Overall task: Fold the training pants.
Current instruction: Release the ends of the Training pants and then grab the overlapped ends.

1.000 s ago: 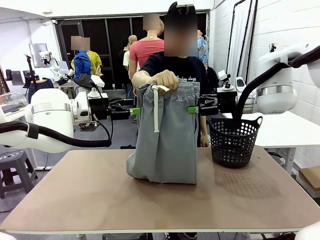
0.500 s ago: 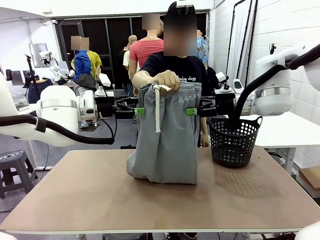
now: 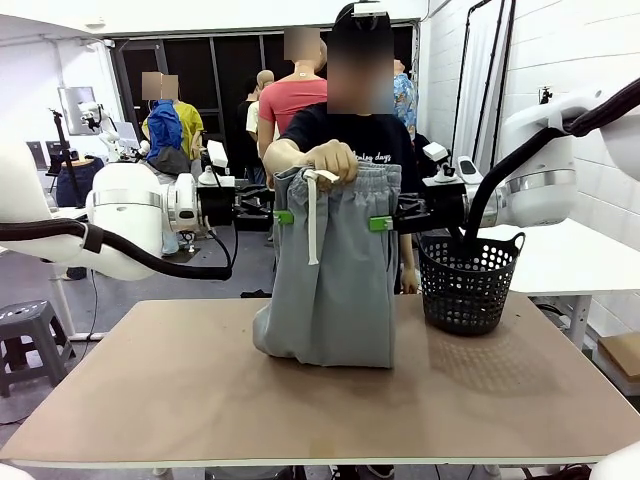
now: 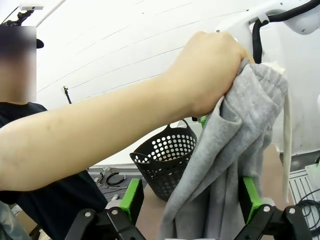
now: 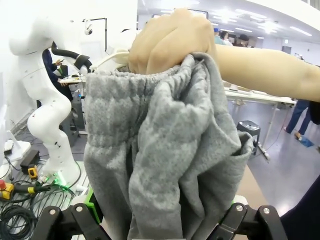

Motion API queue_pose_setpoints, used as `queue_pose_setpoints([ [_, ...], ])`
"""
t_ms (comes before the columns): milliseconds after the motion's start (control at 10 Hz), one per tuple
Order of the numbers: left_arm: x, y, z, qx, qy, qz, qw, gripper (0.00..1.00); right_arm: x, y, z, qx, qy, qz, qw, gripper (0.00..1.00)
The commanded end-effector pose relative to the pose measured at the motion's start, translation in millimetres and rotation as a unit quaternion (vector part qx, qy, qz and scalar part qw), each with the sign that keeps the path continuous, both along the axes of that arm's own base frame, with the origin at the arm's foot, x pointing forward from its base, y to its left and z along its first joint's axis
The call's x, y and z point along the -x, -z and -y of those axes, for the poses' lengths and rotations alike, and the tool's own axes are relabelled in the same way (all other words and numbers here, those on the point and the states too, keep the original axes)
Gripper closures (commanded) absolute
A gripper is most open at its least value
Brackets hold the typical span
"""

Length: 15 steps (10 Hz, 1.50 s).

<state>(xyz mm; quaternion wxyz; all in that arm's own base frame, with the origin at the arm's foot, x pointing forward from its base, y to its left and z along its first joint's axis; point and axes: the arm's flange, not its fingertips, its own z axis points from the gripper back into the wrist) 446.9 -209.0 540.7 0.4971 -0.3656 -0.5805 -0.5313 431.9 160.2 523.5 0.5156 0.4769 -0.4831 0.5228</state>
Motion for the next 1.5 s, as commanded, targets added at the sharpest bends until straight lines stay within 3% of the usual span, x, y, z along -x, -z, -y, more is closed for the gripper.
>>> queue_pose_setpoints([
  [0,1.1,-0.5,-0.9,0.005,0.053,-0.028,0.998,0.00,-4.5,-2.9,-2.8,0.005,-0.013,-0.013,1.000,0.00],
  [500,8.3,4.2,3.1,0.008,0.088,-0.058,0.994,0.00,-8.3,-2.5,-11.6,0.012,-0.026,-0.011,1.000,0.00],
  [800,7.7,10.9,17.6,0.001,0.064,-0.058,0.996,0.00,-4.2,-1.5,-18.9,0.012,-0.032,-0.003,0.999,0.00],
  [1400,4.2,30.9,30.1,0.012,0.058,-0.080,0.995,0.00,-16.5,17.7,-30.5,0.008,-0.018,-0.021,1.000,0.00],
])
